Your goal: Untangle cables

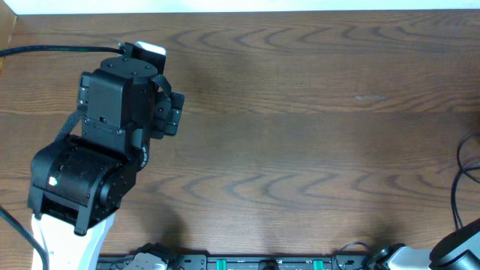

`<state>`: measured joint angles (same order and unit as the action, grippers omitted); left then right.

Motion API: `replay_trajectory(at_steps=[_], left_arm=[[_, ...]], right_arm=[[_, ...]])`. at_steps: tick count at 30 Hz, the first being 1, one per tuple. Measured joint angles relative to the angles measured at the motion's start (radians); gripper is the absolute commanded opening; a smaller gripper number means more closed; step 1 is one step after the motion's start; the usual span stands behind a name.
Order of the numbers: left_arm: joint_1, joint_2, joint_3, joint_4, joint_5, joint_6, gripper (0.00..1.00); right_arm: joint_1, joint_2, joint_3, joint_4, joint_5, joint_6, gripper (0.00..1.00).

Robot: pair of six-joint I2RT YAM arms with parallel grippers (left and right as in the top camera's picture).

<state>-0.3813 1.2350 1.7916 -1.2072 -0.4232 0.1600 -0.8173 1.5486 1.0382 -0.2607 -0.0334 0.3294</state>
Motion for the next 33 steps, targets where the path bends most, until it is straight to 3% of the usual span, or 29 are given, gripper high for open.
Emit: replay_trajectory(at_steps=[6,13,18,21,27,33], left_arm=[[0.0,0.0,0.0,0.026,-0.011,-0.009,1.0],[0.0,-0.001,0.0,0.027,-0.152,-0.119,0.98],[0.0,-0.031,0.0,0.026,-0.19,-0.16,0.96],[0.0,-0.1,-0.002,0.017,-0.212,-0.19,0.96],[0.0,-0.293,-0.068,0.011,-0.259,-0.245,0.96],[0.0,-0.495,-0.329,0.047,-0.345,-0.366,0.96]], right_arm=[[0.188,-0.111,0.143,-0.062,0.058,-0.04,0.99],[0.476,-0.39,0.309,-0.071,0.147,-0.129,0.99],[0.638,-0.491,0.31,-0.267,0.248,-0.043,0.99],[0.698,-0.552,0.285,-0.352,0.33,0.034,0.99],[0.731,-0.764,0.114,-0.358,0.407,0.079,0.99],[0.737,-1.061,-0.132,-0.33,0.407,0.089,0.99]])
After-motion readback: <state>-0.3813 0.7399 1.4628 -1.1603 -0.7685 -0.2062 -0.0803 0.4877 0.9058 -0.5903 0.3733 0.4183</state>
